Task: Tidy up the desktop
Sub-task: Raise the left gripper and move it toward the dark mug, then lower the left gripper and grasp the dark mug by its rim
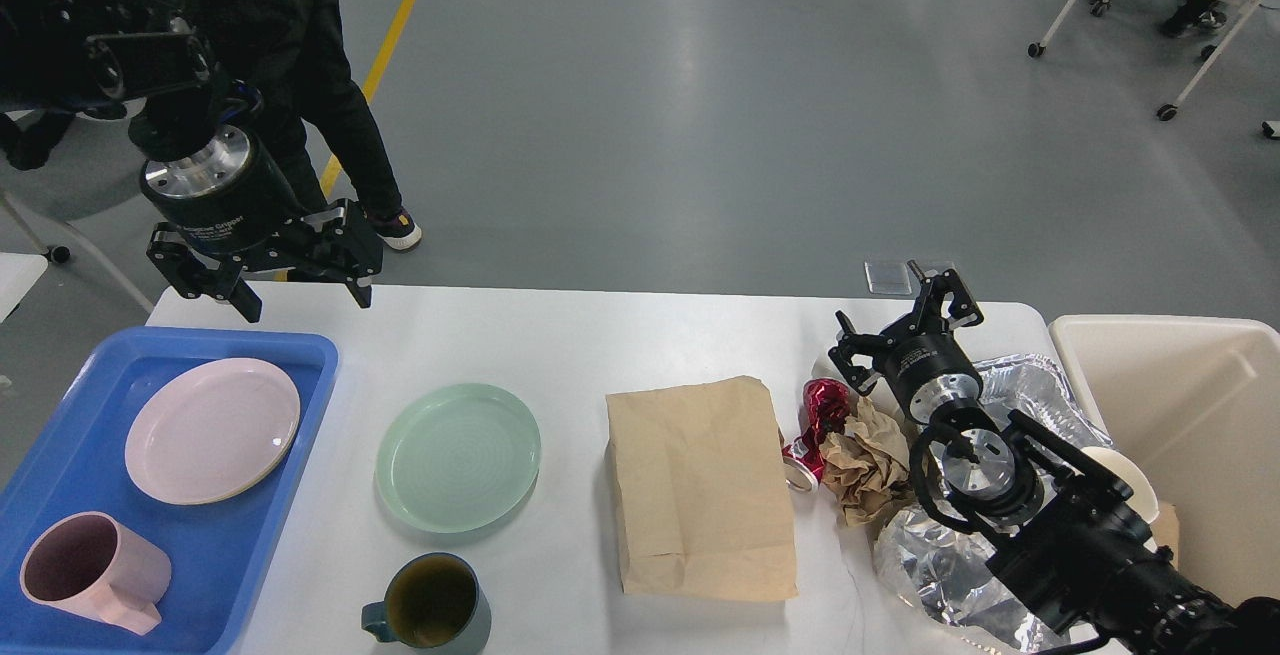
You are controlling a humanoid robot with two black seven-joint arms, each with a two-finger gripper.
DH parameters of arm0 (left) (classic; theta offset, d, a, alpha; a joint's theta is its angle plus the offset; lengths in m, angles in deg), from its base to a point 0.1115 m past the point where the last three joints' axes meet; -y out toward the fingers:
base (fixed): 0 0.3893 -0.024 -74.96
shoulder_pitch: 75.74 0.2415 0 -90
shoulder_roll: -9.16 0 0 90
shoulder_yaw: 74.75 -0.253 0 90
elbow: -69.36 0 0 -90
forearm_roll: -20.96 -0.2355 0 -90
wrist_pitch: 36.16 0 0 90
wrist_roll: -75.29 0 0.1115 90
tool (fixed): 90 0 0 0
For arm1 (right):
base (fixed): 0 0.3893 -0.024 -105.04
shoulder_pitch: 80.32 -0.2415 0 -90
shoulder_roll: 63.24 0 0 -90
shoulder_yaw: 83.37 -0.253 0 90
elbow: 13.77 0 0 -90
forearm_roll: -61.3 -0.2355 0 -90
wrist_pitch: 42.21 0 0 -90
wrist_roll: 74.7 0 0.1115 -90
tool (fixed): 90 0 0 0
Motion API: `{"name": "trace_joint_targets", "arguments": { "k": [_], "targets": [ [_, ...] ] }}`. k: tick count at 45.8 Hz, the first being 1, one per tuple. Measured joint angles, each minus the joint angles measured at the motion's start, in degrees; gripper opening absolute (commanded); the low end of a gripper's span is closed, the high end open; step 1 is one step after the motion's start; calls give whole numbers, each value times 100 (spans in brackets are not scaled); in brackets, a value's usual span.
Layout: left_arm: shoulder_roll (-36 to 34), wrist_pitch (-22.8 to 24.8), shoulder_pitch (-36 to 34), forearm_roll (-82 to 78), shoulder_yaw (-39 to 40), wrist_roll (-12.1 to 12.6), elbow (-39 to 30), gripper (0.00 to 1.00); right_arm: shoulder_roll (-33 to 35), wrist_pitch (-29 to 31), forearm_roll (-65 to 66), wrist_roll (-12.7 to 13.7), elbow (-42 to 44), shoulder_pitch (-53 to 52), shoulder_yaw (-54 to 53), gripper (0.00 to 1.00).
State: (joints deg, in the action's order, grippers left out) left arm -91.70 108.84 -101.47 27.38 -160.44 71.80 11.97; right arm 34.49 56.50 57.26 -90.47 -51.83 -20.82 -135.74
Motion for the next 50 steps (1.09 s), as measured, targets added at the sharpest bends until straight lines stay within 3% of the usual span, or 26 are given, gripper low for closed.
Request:
{"name": "trace_joint_targets", "arguments": {
  "k": [17, 32, 50],
  "targets": [
    [1370, 0, 1005, -446, 443, 92, -10, 97, 0, 0, 0, 0, 0, 0, 0, 100],
    [1505, 0, 1975, -861, 869, 102, -21, 96, 0, 0, 0, 3, 0, 0, 0, 100],
    [1422, 0, 2352, -1340, 811, 103, 50, 93, 0, 0, 0, 3, 0, 0, -1, 100]
  ]
}}
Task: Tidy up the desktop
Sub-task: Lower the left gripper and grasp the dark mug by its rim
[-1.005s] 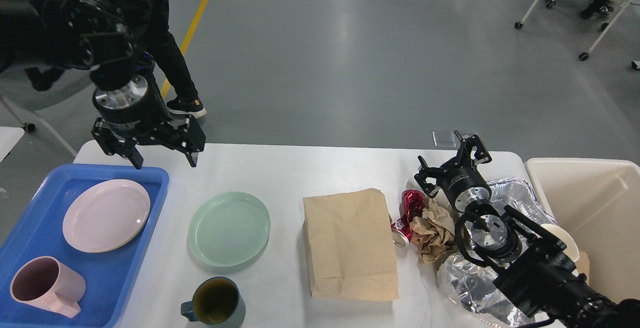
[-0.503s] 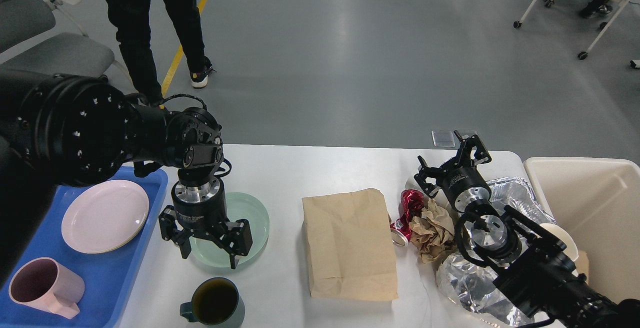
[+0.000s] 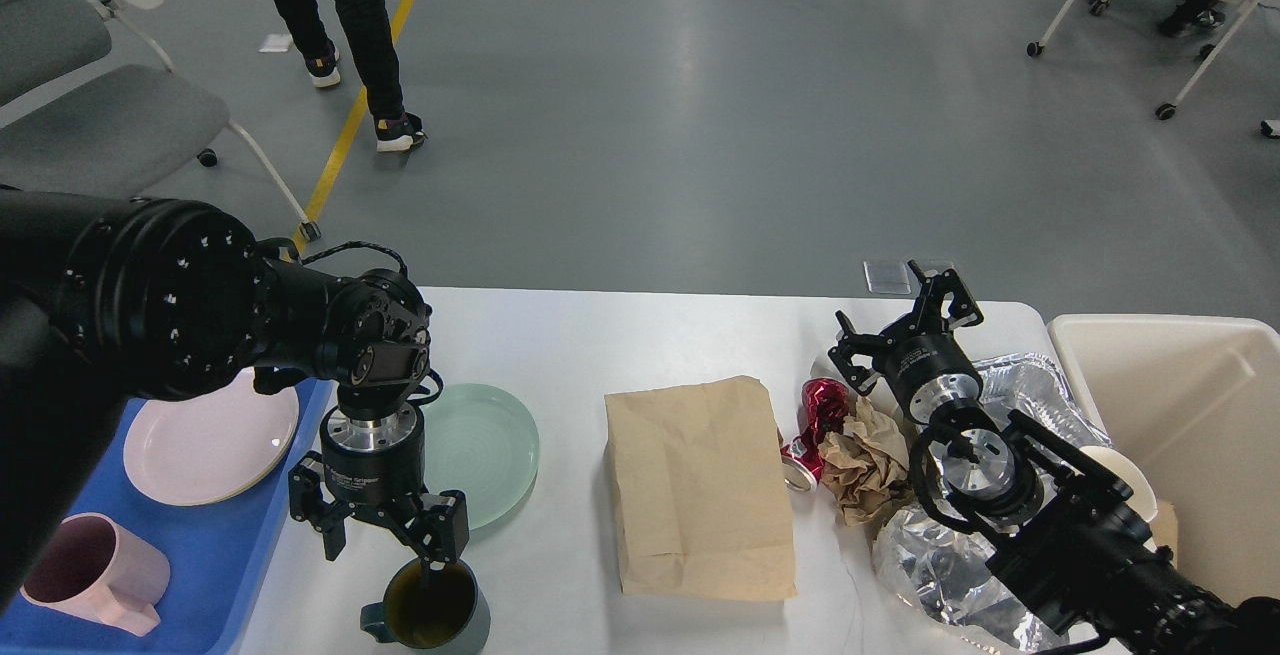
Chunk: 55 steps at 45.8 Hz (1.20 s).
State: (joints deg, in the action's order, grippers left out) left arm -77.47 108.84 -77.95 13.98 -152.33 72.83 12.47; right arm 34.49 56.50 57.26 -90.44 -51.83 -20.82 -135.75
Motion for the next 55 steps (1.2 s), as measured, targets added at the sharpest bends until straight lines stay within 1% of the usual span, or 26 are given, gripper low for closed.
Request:
{"name": "trace_joint_targets", "arguments": {
  "k": [12, 19, 27, 30, 36, 37, 48, 55],
  "targets": [
    [38, 0, 413, -23, 53, 6, 502, 69, 0, 0, 0, 0, 0, 0, 0, 100],
    [42, 0, 437, -23, 53, 0, 627, 50, 0, 0, 0, 0, 0, 0, 0, 100],
    [59, 0, 501, -23, 68, 0, 636, 26, 0, 0, 0, 0, 0, 0, 0, 100],
    [65, 0, 534, -23, 73, -2, 636, 19, 0, 0, 0, 0, 0, 0, 0, 100],
    [74, 0, 602, -23, 76, -16, 636, 2, 0, 0, 0, 0, 0, 0, 0, 100],
    [74, 0, 609, -21, 76, -19, 636, 0, 0, 0, 0, 0, 0, 0, 0, 100],
    [57, 1, 596, 55, 167, -44, 582, 0, 0, 0, 0, 0, 0, 0, 0, 100],
    [-97, 1, 385, 74, 352, -49, 547, 0, 0, 0, 2, 0, 0, 0, 0, 100]
  ]
}}
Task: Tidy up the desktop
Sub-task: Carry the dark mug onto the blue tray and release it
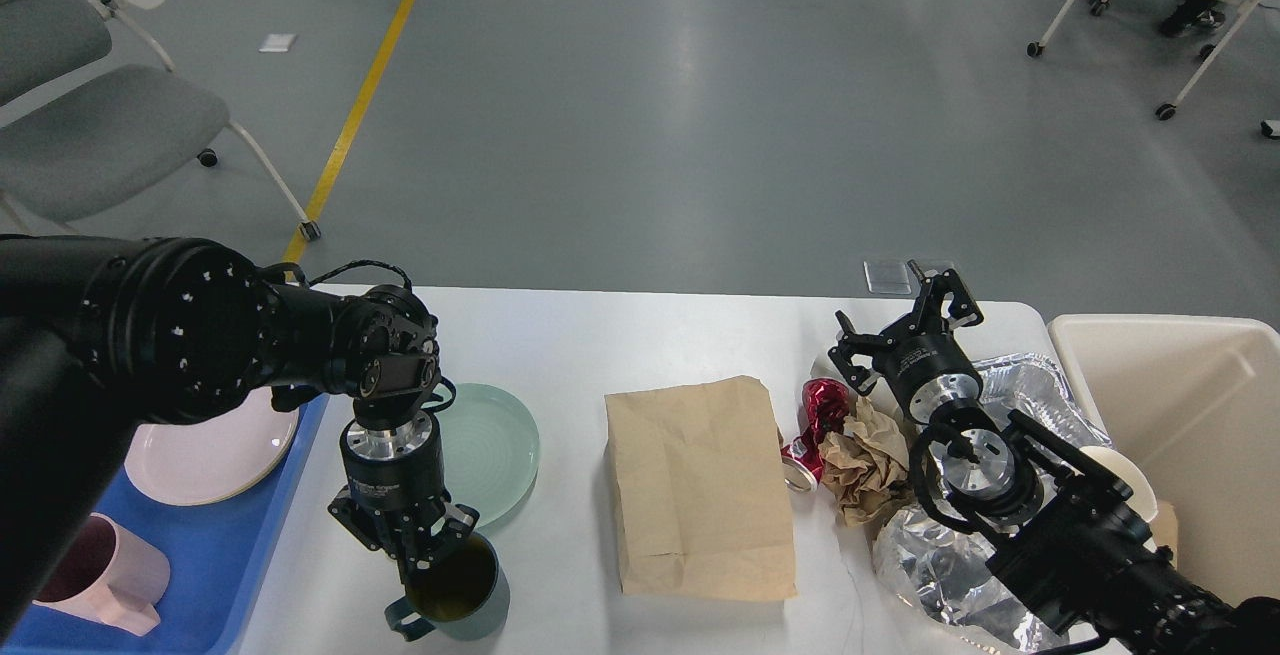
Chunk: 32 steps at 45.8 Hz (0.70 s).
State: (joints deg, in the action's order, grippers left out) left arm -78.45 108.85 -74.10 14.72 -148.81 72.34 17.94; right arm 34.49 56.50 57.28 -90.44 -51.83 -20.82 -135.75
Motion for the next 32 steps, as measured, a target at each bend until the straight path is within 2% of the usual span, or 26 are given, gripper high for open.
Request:
{"name": "trace_joint_targets", "arguments": {
  "k": [18, 24, 32],
  "targets": [
    [-1358, 0, -1477, -20, 247, 27, -936, 0, 0, 0, -1, 0, 0, 0, 0, 100],
    [-1972, 0, -1502, -80, 187, 30, -860, 0, 0, 0, -1, 0, 0, 0, 0, 100],
    [-2919, 0, -1171, -103, 172, 79, -602, 0, 0, 0, -4, 0, 0, 0, 0, 100]
  ]
}}
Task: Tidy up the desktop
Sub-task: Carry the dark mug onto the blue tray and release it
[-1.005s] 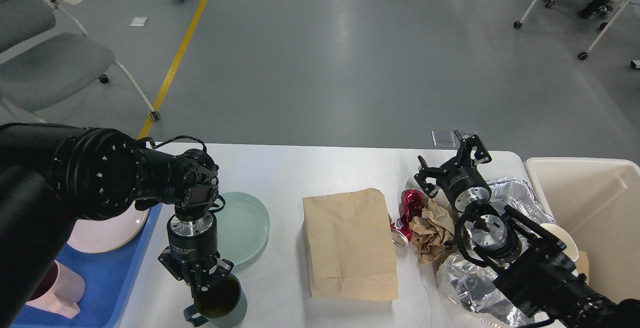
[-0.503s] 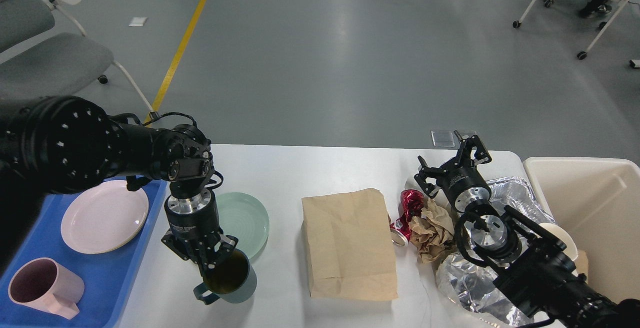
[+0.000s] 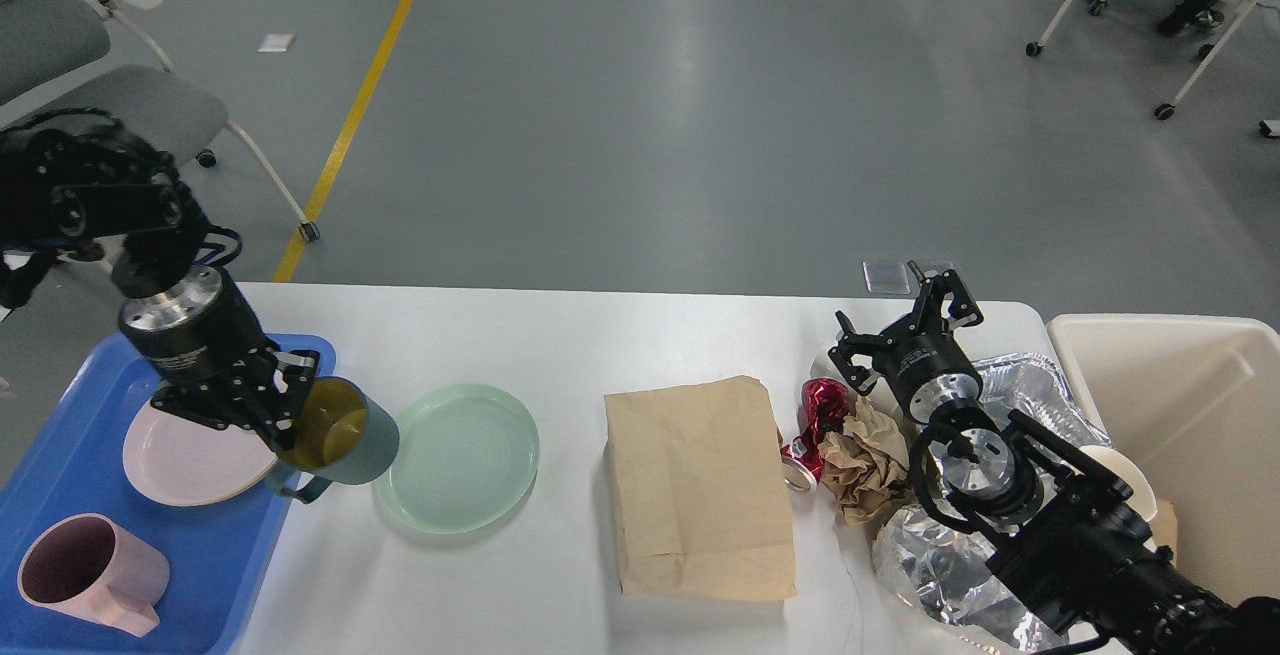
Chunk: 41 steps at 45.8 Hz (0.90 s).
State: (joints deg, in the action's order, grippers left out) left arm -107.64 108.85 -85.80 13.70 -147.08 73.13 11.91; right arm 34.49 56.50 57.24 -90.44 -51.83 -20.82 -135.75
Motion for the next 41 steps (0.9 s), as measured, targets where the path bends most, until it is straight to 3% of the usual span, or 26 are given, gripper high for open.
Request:
{"name": "trace_joint_targets", "arguments": {
  "k": [21, 41],
  "targets": [
    [-1313, 0, 1338, 5, 13, 23, 802, 0, 0, 0, 0, 0, 0, 0, 2, 100],
    [-1387, 0, 2569, 16, 310, 5, 1753, 0, 0, 1, 2, 1, 0, 0, -1, 100]
  ]
}}
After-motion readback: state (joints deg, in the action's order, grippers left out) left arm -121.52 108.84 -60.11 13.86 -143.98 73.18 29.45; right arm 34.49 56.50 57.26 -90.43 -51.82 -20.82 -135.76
